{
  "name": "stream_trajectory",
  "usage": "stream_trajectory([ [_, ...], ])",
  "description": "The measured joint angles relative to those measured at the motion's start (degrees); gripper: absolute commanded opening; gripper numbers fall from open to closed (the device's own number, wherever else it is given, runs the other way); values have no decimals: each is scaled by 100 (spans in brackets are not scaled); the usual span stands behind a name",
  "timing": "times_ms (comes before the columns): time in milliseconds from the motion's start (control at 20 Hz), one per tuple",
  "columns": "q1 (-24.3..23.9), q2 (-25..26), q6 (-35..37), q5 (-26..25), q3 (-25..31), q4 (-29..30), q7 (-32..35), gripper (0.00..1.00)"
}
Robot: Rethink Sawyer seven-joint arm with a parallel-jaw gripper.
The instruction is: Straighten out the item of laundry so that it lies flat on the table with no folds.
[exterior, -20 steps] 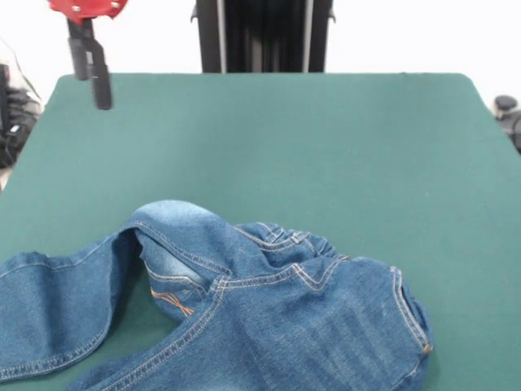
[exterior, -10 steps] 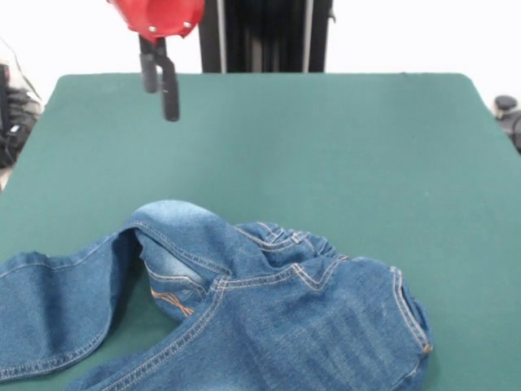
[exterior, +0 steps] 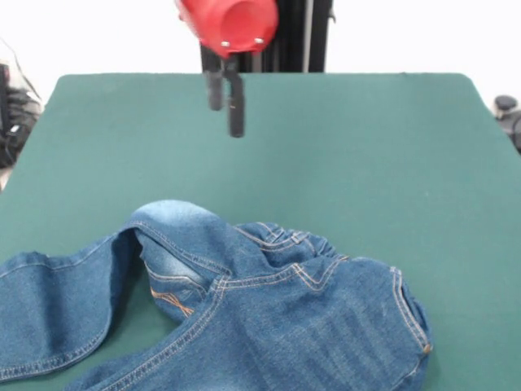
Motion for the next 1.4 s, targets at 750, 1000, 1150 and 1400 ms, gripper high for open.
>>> stream_trajectory([
  [750, 547, 233, -452, 144, -312, -141, 828, 100],
  [1000, 611, 664, -454, 146, -425, -555, 828, 100],
  [1150, 608, 924, -453, 146, -476, -754, 828, 100],
  [1400, 631, 1363, -454, 146, -568, -948, 829, 100],
])
